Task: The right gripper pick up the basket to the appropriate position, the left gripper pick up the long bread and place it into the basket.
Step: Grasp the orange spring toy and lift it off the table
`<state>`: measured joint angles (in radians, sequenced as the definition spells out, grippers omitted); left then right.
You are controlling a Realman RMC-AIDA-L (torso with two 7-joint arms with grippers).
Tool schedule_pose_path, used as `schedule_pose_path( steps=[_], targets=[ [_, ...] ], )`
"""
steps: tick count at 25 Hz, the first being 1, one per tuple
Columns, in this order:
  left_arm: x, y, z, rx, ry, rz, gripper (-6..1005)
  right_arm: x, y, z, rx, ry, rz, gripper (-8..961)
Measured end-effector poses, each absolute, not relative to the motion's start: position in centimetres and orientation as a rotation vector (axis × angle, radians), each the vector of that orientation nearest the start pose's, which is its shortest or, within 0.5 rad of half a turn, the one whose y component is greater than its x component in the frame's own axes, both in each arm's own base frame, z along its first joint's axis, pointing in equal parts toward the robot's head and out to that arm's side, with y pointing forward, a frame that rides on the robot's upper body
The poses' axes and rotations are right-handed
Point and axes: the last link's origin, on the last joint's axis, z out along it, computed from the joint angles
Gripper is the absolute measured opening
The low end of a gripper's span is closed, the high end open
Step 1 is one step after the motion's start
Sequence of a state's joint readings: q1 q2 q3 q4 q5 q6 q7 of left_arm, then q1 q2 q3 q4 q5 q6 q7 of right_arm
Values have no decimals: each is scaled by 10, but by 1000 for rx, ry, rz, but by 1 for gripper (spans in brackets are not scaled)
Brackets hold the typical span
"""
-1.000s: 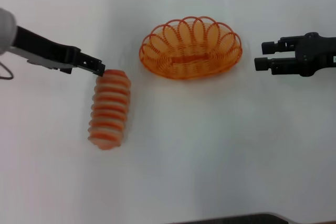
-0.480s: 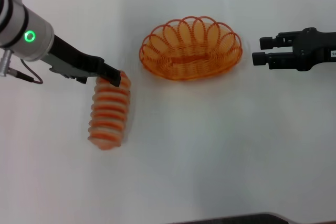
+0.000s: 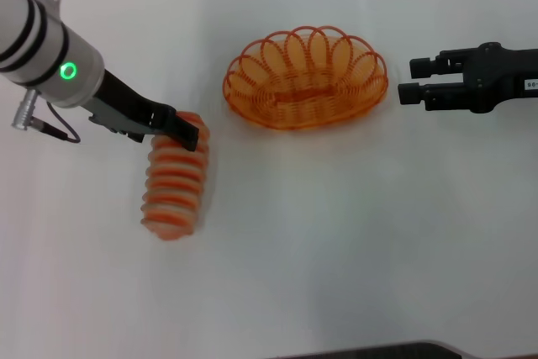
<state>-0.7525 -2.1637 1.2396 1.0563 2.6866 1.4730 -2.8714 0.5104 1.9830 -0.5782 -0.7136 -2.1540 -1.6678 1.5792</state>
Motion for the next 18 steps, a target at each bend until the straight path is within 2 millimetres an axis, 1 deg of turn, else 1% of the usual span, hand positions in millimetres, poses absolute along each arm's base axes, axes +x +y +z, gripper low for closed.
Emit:
schedule_pose_path(
  steps=[5, 10, 15, 18],
  targets=[
    [-183, 370, -46, -2360, -1458, 449, 721, 292, 324, 48, -2708, 868, 566, 626],
    [-184, 370, -47, -2371, -1449, 459, 696, 291, 325, 47, -2711, 864, 566, 626],
    [-185, 369, -47, -2374, -1445, 462, 506, 291, 325, 47, -2710, 864, 567, 625],
    [-185, 369, -47, -2382, -1435, 465, 489, 290, 326, 47, -2710, 861, 565, 625]
  ],
)
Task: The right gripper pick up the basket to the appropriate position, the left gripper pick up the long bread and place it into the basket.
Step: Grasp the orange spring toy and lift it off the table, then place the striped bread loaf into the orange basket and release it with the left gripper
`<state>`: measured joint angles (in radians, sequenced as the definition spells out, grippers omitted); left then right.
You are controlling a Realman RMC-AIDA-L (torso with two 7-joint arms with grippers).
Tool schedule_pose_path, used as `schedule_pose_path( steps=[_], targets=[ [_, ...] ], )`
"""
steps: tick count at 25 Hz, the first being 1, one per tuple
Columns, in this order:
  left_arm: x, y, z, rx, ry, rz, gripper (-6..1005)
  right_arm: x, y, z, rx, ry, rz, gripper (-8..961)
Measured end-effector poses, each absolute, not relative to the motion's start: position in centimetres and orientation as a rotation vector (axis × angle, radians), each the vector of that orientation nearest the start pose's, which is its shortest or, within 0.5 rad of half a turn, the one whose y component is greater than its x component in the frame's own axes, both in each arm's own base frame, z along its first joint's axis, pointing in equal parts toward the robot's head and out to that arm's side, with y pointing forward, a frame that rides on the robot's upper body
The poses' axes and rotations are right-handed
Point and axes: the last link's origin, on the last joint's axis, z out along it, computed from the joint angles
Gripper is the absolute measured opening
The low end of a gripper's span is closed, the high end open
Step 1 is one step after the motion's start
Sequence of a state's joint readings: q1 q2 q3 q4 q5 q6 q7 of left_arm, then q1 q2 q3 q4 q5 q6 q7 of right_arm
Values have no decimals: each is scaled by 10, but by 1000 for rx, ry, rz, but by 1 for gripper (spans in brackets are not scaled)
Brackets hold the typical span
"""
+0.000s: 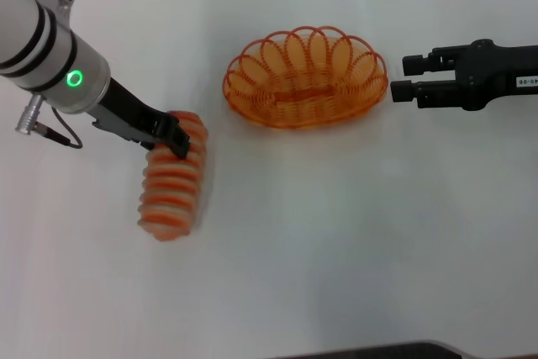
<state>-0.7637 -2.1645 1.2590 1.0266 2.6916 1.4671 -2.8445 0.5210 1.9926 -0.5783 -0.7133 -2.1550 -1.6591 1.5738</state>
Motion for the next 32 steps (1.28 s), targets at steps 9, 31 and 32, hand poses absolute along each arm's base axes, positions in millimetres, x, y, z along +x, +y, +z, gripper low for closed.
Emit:
schedule_pose_path(
  steps=[9, 31, 32],
  targets=[
    [-182, 370, -35, -2440, -1351, 462, 432, 293, 325, 48, -2695, 869, 566, 626],
    [-73, 399, -46, -2756, -81, 190, 238, 301, 313, 51, -2676, 926, 609, 626],
    [-71, 398, -50, -2754, -44, 195, 234, 301, 312, 50, -2677, 927, 612, 625]
  ],
)
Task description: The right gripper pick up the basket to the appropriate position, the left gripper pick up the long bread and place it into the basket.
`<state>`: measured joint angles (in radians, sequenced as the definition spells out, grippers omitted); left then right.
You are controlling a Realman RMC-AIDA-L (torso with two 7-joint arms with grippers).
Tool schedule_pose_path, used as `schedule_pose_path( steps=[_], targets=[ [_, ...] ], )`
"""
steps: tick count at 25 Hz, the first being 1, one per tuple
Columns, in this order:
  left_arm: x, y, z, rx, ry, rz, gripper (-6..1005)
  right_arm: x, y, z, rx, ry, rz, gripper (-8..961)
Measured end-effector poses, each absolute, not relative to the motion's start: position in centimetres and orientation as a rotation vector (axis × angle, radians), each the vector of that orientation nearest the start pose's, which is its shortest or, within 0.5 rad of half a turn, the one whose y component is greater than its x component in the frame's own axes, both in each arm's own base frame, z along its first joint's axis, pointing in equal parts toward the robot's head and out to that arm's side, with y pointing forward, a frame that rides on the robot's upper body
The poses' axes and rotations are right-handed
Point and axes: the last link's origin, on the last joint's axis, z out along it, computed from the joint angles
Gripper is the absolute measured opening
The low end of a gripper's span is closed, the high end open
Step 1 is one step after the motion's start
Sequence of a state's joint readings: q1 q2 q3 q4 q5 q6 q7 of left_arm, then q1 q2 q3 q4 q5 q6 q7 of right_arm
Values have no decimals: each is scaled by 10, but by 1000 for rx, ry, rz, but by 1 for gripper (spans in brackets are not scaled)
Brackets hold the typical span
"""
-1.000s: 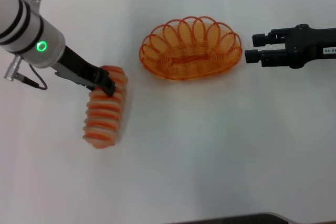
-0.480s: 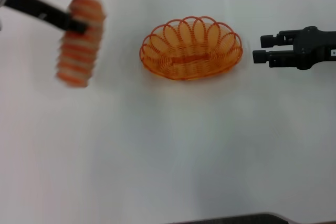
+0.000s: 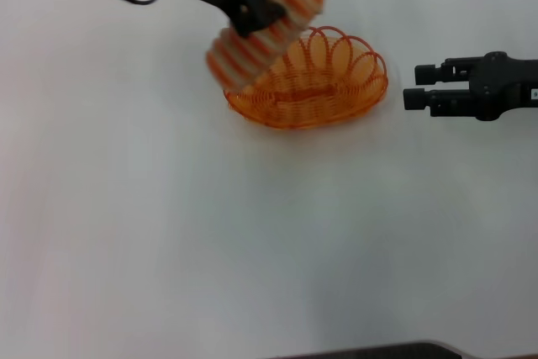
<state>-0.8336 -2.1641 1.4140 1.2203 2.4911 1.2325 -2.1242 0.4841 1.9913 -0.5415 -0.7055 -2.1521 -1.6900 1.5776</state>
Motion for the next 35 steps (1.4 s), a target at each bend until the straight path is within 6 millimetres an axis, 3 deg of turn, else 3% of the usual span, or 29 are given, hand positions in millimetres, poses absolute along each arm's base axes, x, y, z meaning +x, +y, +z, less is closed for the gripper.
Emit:
schedule_pose_path(
  steps=[9, 17, 22, 27, 31, 35],
  targets=[
    [-53, 386, -84, -2795, 237, 312, 185, 300, 309, 43, -2680, 938, 635, 625],
    [-51, 387, -89, -2760, 260, 290, 183, 295, 310, 38, -2690, 933, 647, 626],
    [-51, 385, -89, -2766, 262, 282, 416, 295, 311, 38, -2686, 933, 649, 625],
    [-55, 387, -83, -2762, 215, 236, 544, 295, 311, 38, -2685, 933, 649, 625],
    [-61, 390, -65, -2744, 102, 115, 646, 295, 311, 38, -2685, 932, 648, 626],
    [-79, 392, -35, -2759, -142, -145, 833, 294, 311, 39, -2689, 928, 649, 626]
  ],
)
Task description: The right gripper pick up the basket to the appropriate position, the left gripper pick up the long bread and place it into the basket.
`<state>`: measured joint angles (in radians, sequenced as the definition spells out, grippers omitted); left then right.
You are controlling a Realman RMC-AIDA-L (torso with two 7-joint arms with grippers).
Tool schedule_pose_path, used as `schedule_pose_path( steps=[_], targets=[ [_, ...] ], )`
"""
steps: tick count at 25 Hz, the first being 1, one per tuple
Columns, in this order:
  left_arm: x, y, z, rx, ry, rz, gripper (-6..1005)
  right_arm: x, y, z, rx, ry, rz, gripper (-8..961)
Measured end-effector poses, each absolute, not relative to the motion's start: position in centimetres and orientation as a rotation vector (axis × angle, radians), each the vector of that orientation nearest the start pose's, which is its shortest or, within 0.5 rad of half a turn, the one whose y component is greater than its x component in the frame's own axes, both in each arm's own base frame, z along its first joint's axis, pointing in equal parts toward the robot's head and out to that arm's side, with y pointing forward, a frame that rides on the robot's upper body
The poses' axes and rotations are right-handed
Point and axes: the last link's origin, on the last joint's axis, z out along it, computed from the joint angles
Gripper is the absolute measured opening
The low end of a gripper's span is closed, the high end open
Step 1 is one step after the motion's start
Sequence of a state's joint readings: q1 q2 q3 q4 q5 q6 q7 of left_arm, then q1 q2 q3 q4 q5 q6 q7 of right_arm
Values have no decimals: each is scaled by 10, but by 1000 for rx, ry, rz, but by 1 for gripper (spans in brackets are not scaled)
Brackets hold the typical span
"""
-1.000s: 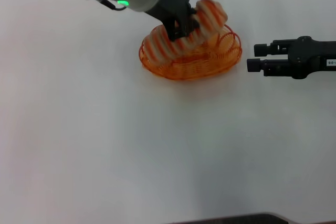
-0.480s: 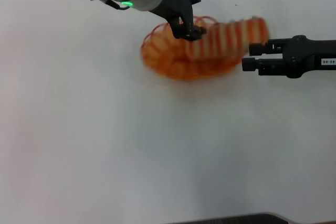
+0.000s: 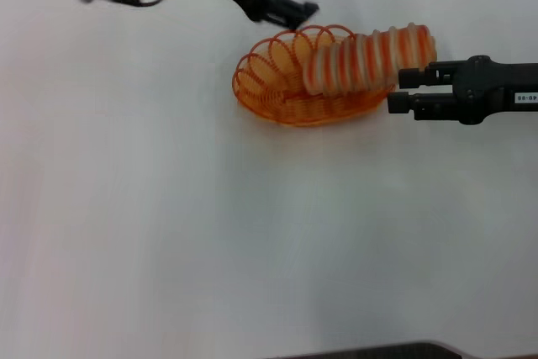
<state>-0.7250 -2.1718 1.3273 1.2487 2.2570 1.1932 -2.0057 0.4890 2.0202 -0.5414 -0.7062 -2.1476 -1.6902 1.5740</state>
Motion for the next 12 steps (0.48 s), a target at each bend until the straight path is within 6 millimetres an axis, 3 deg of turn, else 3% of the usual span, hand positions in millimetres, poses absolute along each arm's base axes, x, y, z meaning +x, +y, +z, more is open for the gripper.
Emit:
schedule_pose_path(
  steps=[1, 4, 6, 10, 12],
  targets=[
    [-91, 392, -27, -2770, -239, -237, 880, 294, 311, 39, -2689, 927, 649, 626],
    [-132, 390, -8, -2760, -526, -528, 887, 295, 311, 41, -2680, 927, 654, 625],
    [-172, 384, 2, -2696, -735, -736, 891, 297, 311, 42, -2670, 924, 657, 625],
    [-233, 361, 6, -2562, -963, -929, 891, 298, 311, 45, -2650, 912, 667, 625],
    [-250, 347, 4, -2529, -1008, -950, 891, 299, 311, 46, -2639, 903, 673, 626]
  ],
)
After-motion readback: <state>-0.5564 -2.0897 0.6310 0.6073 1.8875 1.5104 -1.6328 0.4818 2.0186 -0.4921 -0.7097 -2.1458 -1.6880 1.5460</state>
